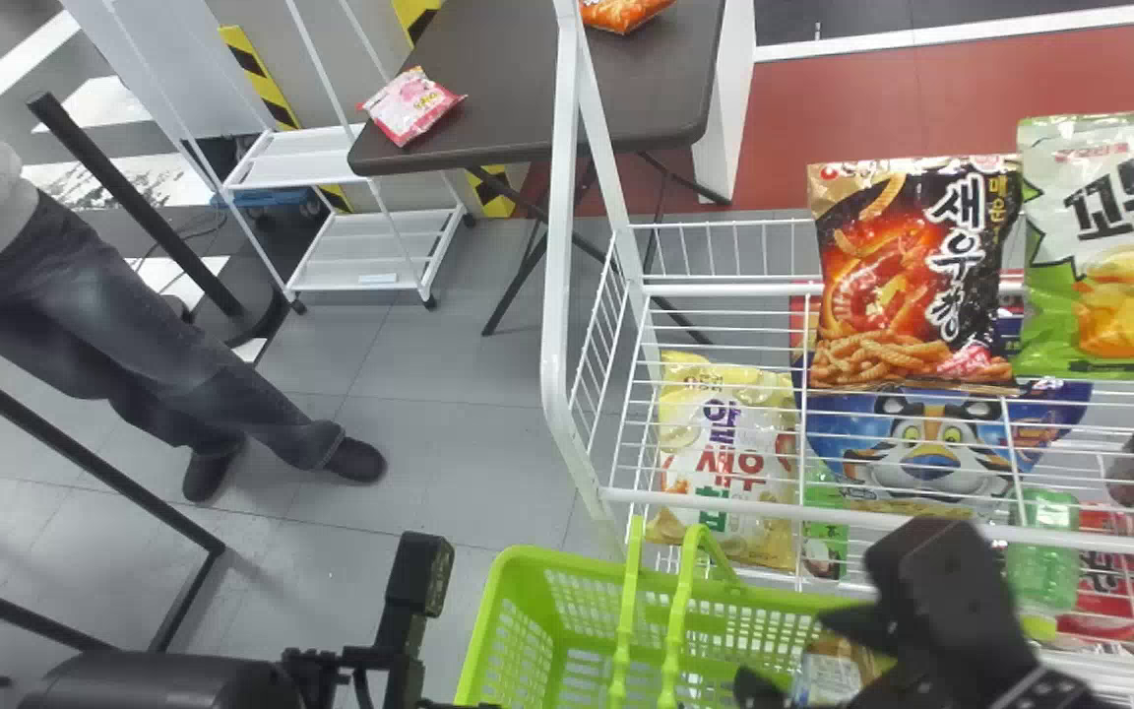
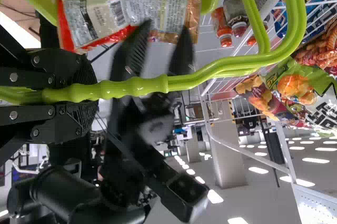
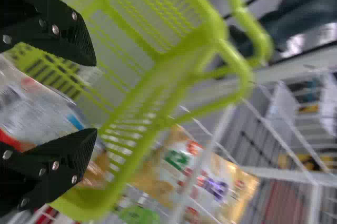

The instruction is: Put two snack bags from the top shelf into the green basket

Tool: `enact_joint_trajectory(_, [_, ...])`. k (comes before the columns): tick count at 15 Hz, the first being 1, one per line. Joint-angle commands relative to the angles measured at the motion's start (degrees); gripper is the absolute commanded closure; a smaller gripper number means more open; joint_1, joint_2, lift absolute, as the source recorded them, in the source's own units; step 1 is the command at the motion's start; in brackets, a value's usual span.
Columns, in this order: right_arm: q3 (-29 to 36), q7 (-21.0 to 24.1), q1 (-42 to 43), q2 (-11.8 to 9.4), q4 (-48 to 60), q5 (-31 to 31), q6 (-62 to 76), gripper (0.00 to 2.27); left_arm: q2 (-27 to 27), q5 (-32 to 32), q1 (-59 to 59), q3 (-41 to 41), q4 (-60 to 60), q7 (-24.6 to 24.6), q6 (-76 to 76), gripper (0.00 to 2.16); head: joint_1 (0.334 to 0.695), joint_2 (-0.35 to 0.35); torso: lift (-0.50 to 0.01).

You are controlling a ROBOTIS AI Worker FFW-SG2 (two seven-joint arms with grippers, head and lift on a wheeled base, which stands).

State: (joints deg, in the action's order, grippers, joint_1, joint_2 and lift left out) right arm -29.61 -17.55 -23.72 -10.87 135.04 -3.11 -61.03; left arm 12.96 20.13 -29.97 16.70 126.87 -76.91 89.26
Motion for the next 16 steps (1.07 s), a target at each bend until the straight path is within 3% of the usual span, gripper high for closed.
enact_joint_trajectory(1, [4.6, 0.0, -1.8, 0.1, 1.8, 0.6, 6.4, 0.08, 0.0, 0.0, 0.0, 0.1, -0.4, 0.0, 0.8, 2.15, 0.695, 0.35, -0.001])
enact_joint_trajectory(4, [10.6, 0.2, -3.6, 0.3, 2.1, 2.0, 14.5, 0.09, -0.2, 0.0, 0.0, 0.1, -0.7, -0.1, 0.8, 2.15, 0.695, 0.331, -0.001])
enact_joint_trajectory(9, [16.1, 5.8, -1.8, 2.4, -5.6, 3.8, 32.2, 0.09, -0.1, 0.0, -0.1, -0.2, -0.7, 0.0, 0.8, 2.15, 0.695, 0.171, -0.001])
enact_joint_trajectory(13, [15.3, 9.0, 5.1, 4.8, -15.6, 3.9, 38.2, 0.09, 0.1, -0.3, 0.1, -1.0, -0.6, 0.5, 0.8, 2.15, 0.695, 0.112, -0.001])
enact_joint_trajectory(16, [12.9, 11.7, 12.1, 5.8, -23.9, 3.9, 40.3, 0.09, 0.1, -0.5, 0.0, -1.1, -0.5, 0.5, 0.8, 2.15, 0.695, 0.109, -0.001])
